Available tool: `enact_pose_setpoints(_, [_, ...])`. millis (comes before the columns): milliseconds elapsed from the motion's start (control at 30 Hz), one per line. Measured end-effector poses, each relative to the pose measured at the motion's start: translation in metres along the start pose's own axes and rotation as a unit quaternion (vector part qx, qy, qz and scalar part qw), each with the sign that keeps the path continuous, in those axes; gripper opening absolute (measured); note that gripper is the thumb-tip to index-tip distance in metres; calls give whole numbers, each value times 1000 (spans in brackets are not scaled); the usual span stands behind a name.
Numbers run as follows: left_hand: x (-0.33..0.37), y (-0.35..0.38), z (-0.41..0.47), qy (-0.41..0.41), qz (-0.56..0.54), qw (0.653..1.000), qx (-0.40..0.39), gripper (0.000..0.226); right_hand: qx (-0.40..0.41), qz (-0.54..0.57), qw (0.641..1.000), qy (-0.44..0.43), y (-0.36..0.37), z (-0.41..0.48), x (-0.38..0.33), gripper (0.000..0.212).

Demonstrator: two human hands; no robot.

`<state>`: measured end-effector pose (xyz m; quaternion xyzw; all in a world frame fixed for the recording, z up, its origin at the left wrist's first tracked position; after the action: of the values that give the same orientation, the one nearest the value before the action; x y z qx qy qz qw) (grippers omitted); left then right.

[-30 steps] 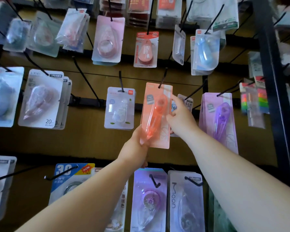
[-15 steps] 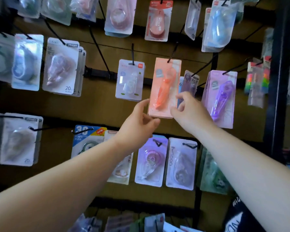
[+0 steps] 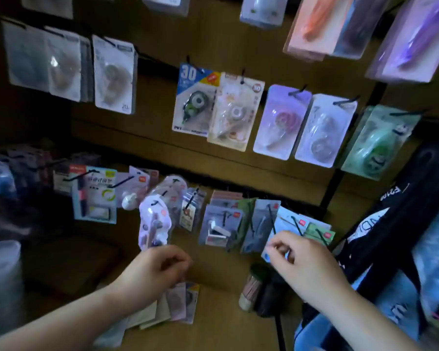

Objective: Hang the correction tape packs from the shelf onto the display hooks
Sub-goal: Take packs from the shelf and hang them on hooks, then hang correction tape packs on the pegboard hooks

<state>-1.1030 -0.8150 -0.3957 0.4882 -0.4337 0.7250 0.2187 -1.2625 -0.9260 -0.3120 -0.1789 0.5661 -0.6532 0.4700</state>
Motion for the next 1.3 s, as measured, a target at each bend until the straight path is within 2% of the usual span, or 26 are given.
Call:
enact_pose_setpoints(133, [-108,11,-15,-125,11,992,19,29,-93,36,992,71,99,-15,38,30])
enact_pose_setpoints(267, [-173,40,-17,-216,18,976,-13,27,-155,57,982,94,178,-16,52,21])
enact_pose_setpoints(433, [-202,59,13,-234,53,970,-34,27,-194,124,956,181,252,-6,87,27])
enact_pose_setpoints(533, [-228,67,28,-268,82,959,-43,20,-211,98,954,190,280,1,104,14])
enact_pose_setpoints(633, [-249,76,41,-292,87,952,-43,13,-222,94,950,197,298,12,114,20])
enact_pose_setpoints(733, [-281,76,48,-335,72,939,-11,12,-240,91,945,202,323,20,121,21])
enact_pose_setpoints(967, [-357,68,53,-407,75,910,38,28,-320,136,907,237,405,30,134,28])
enact_pose_setpoints(1133, [-407,59,55,-468,55,878,87,35,-309,192,886,289,460,55,135,30])
enact_pose_setpoints(1233, [-422,62,64,-467,56,878,89,37,-318,219,862,330,489,59,138,34])
enact_pose_setpoints(1300, [-429,59,72,-445,96,885,93,38,-313,240,847,357,500,64,142,40])
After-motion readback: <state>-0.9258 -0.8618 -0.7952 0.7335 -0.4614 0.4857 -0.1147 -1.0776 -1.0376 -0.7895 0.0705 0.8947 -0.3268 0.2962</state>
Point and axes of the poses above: each hand's wrist, its own z-axis towards the middle knuckle, its own y-axis out of the palm, x = y × z, the point moved 9 cm from there along z, towards the middle knuckle, and after that the axes turned 2 degrees about -y, right-handed, at the moved point
